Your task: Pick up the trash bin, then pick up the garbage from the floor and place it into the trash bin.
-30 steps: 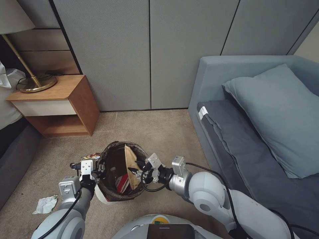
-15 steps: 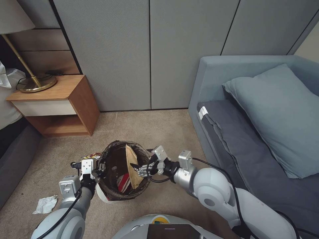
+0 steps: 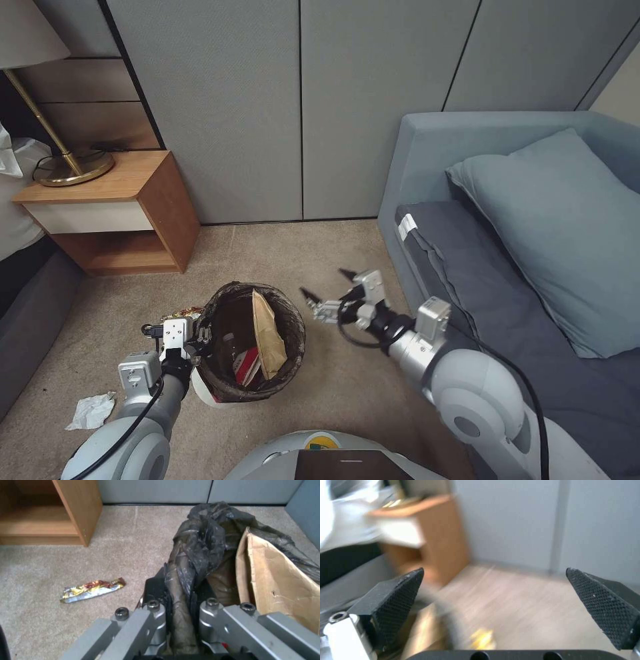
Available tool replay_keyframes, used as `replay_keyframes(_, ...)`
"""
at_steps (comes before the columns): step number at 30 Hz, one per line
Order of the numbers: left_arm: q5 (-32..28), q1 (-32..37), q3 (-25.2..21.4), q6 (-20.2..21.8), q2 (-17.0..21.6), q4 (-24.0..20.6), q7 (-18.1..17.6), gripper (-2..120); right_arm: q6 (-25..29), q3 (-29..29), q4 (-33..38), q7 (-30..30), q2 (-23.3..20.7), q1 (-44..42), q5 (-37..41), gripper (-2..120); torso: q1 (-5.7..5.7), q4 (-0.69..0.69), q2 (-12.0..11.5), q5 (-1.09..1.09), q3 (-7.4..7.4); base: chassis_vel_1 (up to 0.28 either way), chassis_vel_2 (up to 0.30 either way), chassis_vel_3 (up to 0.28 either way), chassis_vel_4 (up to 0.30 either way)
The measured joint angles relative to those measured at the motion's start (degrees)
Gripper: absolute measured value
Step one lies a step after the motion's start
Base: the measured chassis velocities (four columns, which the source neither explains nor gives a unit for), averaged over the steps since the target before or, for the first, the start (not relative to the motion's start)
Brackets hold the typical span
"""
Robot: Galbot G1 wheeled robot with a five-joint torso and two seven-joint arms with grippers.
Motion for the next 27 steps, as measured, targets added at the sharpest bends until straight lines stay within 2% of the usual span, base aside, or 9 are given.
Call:
replay_keyframes(1,0.0,-0.2,-0.01,-0.01,0.01,0.0,0.0,7,3.53,2.72,-1.46,-2.43,1.55,-1.37,-5.17,100,0.0,0.02,0.0,0.01,0.0,0.0,0.0,0.0,0.0)
replay_keyframes(2,0.0,-0.2,-0.01,-0.01,0.01,0.0,0.0,7,3.53,2.72,-1.46,-2.43,1.55,-1.37,-5.17,100,0.0,0.02,0.0,0.01,0.0,0.0,0.0,0.0,0.0)
replay_keyframes(4,-0.02,-0.55,-0.2,-0.01,0.04,0.0,0.0,7,8.7,7.23,-3.11,-5.1,4.48,-4.1,-12.34,100,0.0,0.0,0.0,0.01,0.0,0.0,0.0,0.0,0.0)
replay_keyframes(5,-0.02,-0.55,-0.2,-0.01,0.04,0.0,0.0,7,8.7,7.23,-3.11,-5.1,4.48,-4.1,-12.34,100,0.0,0.0,0.0,0.01,0.0,0.0,0.0,0.0,0.0)
replay_keyframes(8,-0.13,-0.85,-0.67,-0.01,0.3,0.0,0.03,7,16.77,12.96,-4.02,-5.5,10.25,-11.32,-20.81,100,0.0,-0.01,0.0,0.0,0.0,0.0,0.0,0.0,0.0)
replay_keyframes(9,-0.13,-0.85,-0.67,-0.01,0.3,0.0,0.03,7,16.77,12.96,-4.02,-5.5,10.25,-11.32,-20.81,100,0.0,-0.01,0.0,0.0,0.0,0.0,0.0,0.0,0.0)
replay_keyframes(13,-0.19,-1.37,-1.04,0.15,0.97,0.0,0.36,7,20.51,17.46,-2.49,-5.42,15.18,-17.78,-23.16,100,0.0,-0.02,0.0,0.0,0.0,0.0,0.0,0.0,0.0)
replay_keyframes(18,-0.16,-1.81,-0.77,0.64,1.25,0.0,0.62,7,23.94,20.82,-0.96,-5.38,18.26,-21.97,-25.4,100,0.0,0.0,0.0,0.0,0.0,0.0,0.0,0.0,0.0)
replay_keyframes(27,-0.12,-2.72,-0.55,1.1,1.43,0.0,0.62,7,25.5,22.16,0.97,-5.48,21.41,-25.19,-26.19,100,0.0,0.0,0.0,0.0,0.0,0.0,0.0,0.0,0.0)
